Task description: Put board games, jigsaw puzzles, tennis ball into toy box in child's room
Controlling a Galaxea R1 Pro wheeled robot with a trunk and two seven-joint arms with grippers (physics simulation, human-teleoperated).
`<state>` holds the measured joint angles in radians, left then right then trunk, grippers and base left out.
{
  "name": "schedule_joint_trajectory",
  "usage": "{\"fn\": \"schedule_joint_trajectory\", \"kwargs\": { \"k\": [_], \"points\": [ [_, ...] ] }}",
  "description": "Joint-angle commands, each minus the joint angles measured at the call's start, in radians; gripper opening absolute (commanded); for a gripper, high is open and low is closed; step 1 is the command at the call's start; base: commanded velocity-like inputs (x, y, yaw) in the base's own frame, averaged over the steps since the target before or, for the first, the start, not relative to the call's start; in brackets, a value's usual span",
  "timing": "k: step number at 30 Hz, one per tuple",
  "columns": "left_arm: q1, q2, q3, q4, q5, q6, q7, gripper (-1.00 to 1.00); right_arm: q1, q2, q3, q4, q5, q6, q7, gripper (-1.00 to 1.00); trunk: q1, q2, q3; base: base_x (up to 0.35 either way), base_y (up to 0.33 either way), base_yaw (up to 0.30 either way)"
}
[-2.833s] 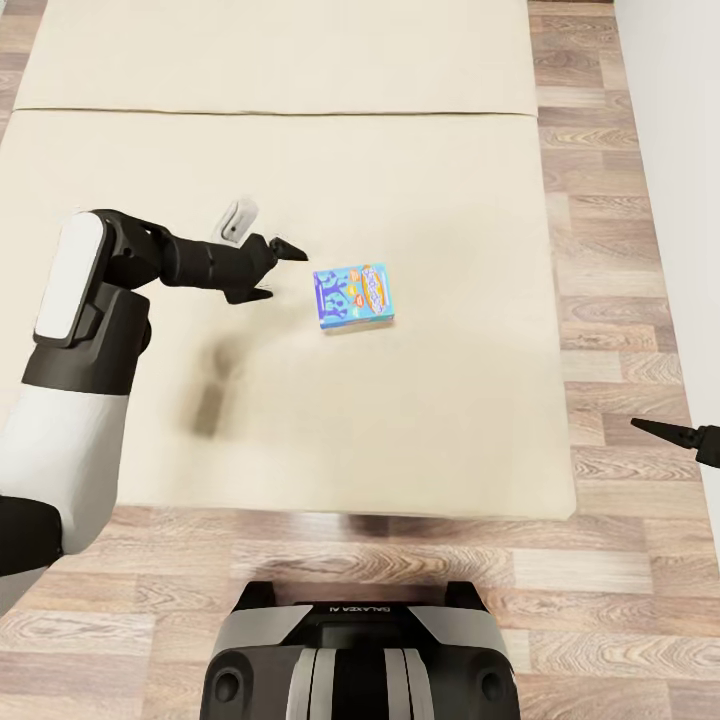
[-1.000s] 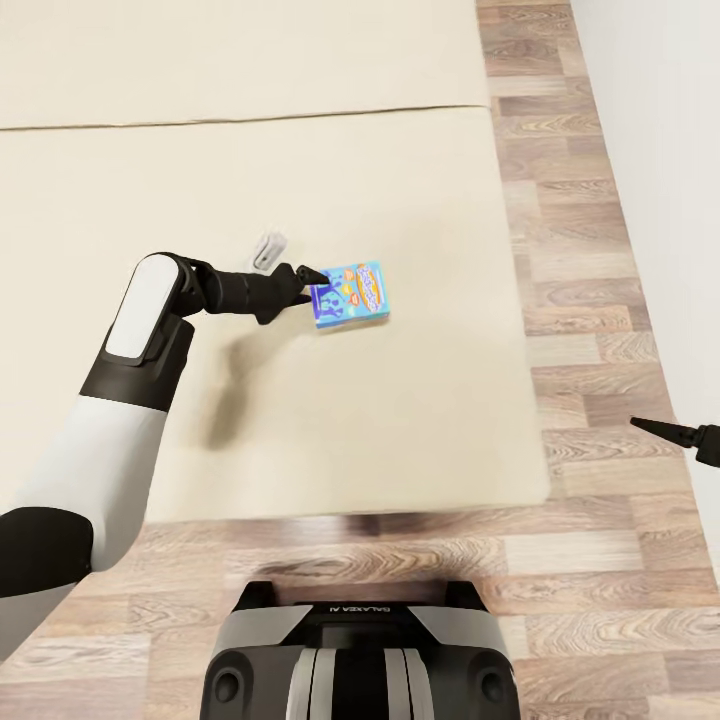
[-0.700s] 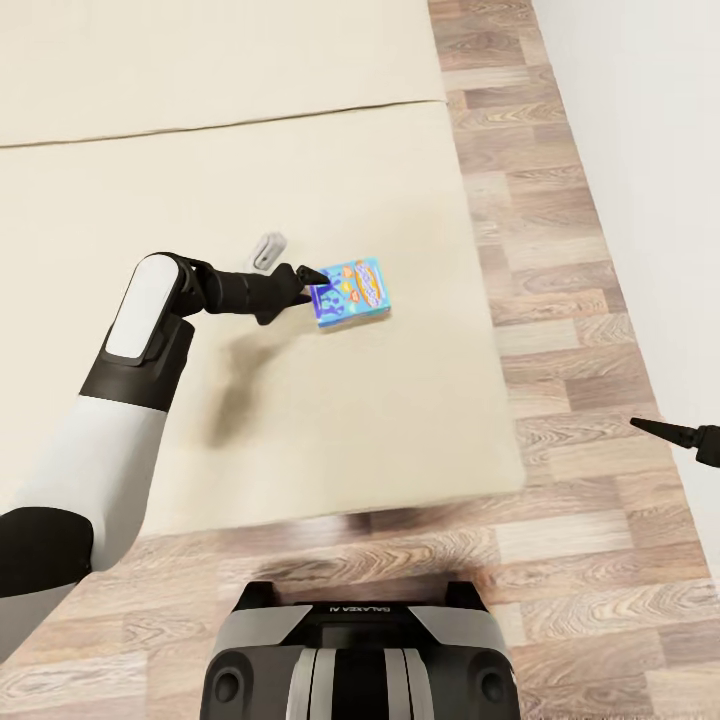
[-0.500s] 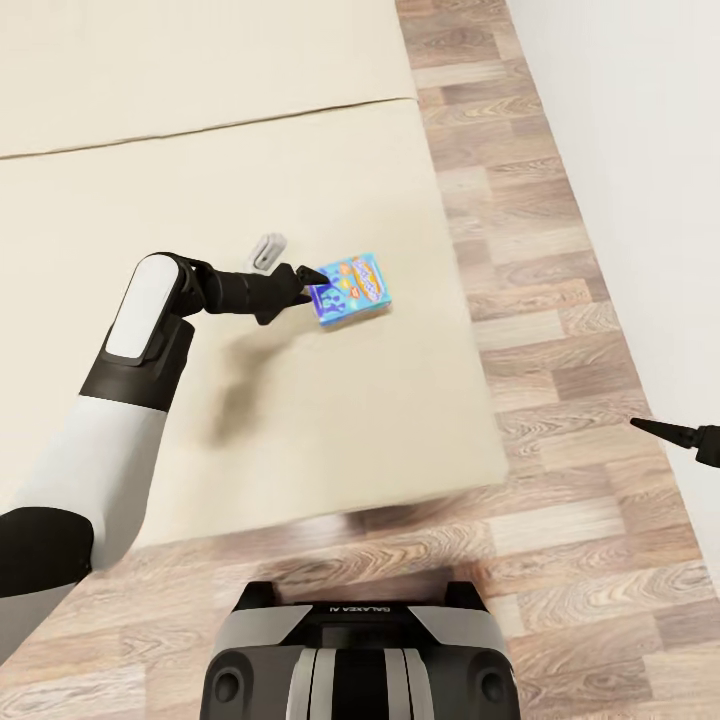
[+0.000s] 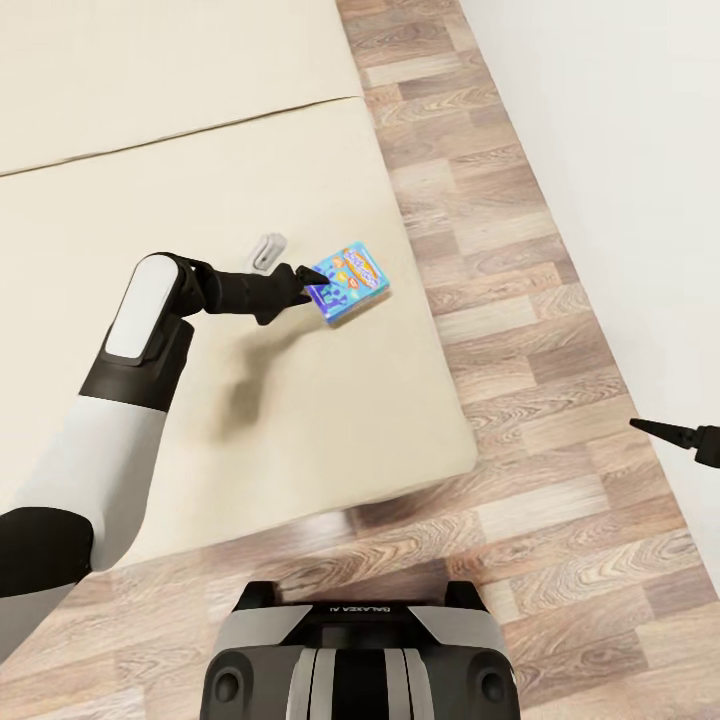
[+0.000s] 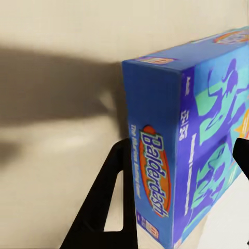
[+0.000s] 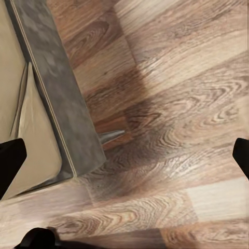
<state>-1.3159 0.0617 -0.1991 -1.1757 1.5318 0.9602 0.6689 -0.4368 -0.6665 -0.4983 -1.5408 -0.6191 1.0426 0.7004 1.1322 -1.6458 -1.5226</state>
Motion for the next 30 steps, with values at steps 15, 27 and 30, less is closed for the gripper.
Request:
{"fn": "schedule_joint_trajectory", "kwargs": {
  "k": [15, 27, 30],
  "points": [
    [-0.022, 0.025, 0.012, 0.029, -0.002, 0.006, 0.016, 1.0, 0.009, 0.029, 0.001, -0.017, 0.005, 0.005, 0.007, 1.0, 0.0, 0.0, 0.0, 0.0, 0.0, -0.018],
    [-0.05, 0.066, 0.032, 0.033, -0.002, 0.009, 0.018, 1.0, 0.01, 0.033, 0.001, -0.02, 0.005, 0.005, 0.007, 1.0, 0.0, 0.0, 0.0, 0.0, 0.0, -0.001],
    [-0.056, 0.069, 0.033, 0.036, -0.002, 0.009, 0.019, 1.0, 0.01, 0.033, 0.001, -0.02, 0.006, 0.005, 0.007, 1.0, 0.0, 0.0, 0.0, 0.0, 0.0, 0.0]
  ]
}}
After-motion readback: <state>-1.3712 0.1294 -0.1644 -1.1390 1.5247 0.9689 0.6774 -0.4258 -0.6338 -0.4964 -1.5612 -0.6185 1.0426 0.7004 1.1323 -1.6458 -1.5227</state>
